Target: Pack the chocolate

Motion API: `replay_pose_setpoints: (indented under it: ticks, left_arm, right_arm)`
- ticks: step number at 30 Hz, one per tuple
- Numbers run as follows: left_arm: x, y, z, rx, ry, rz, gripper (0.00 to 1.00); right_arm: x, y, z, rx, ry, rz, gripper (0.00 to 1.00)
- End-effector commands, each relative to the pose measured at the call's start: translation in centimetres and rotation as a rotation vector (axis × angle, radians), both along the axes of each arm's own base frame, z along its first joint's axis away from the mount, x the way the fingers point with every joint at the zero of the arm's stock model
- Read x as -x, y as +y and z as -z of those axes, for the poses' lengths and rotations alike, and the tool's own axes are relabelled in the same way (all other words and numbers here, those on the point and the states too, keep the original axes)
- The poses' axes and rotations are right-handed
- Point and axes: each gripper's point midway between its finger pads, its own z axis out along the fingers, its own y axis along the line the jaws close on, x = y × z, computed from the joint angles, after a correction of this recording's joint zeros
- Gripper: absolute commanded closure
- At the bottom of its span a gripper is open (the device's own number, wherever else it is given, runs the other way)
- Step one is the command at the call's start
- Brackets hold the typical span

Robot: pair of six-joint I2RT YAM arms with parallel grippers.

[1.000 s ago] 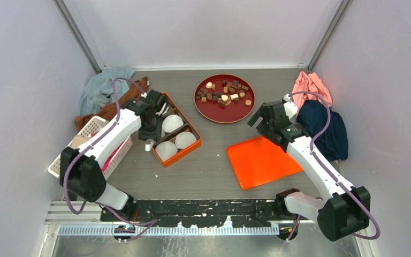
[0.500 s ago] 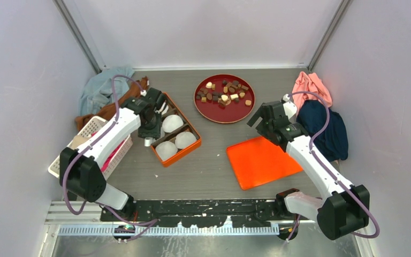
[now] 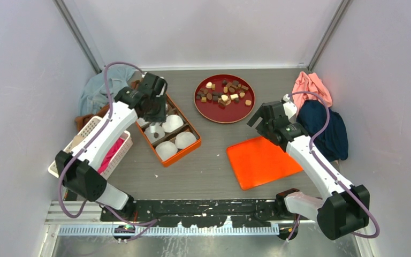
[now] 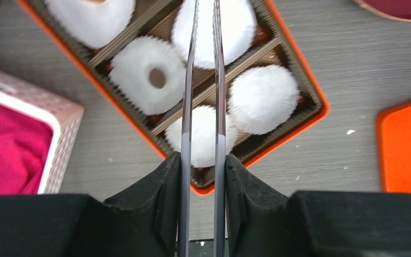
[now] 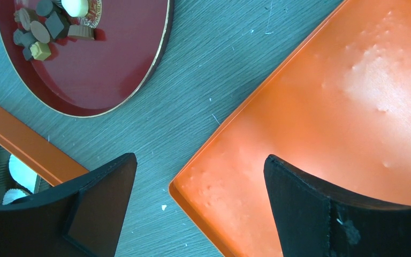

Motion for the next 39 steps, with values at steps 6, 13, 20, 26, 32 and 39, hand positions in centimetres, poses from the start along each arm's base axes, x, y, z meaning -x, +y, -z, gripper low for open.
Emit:
replay_pose_setpoints:
  ticks: [6, 13, 20, 26, 32, 39]
  left_arm:
    - [-6.3, -9.5, -2.7, 0.154, -0.146, 0.157, 1.00]
    - [-9.4, -11.7, -0.6, 0.160, -0.145, 0.168, 1.00]
    - [-11.2, -12.7, 0.7, 0.151, -0.145, 0.168, 1.00]
    - [-12.4, -13.8, 2.1, 0.163, -0.128, 0.167, 0.96]
    - [-13.4, -14.6, 3.0, 0.168, -0.116, 0.172, 0.86]
    - [-13.8, -15.1, 5.2, 0.134, -0.067, 0.189, 0.78]
  right_arm:
    - [0.1, -0.7, -2.6, -0.015, -0.083, 0.039, 0.06]
    - [0.6, -1.0, -2.5, -0.011, -0.078, 0.051, 0.06]
    - [0.6, -1.0, -2.3, -0.016, -0.075, 0.056, 0.06]
    - [0.7, -1.0, -2.4, -0.019, -0.077, 0.059, 0.06]
    - [0.7, -1.1, -2.6, -0.016, -0.079, 0.058, 0.06]
    - [0.5, -0.9, -2.9, -0.020, -0.083, 0.052, 0.06]
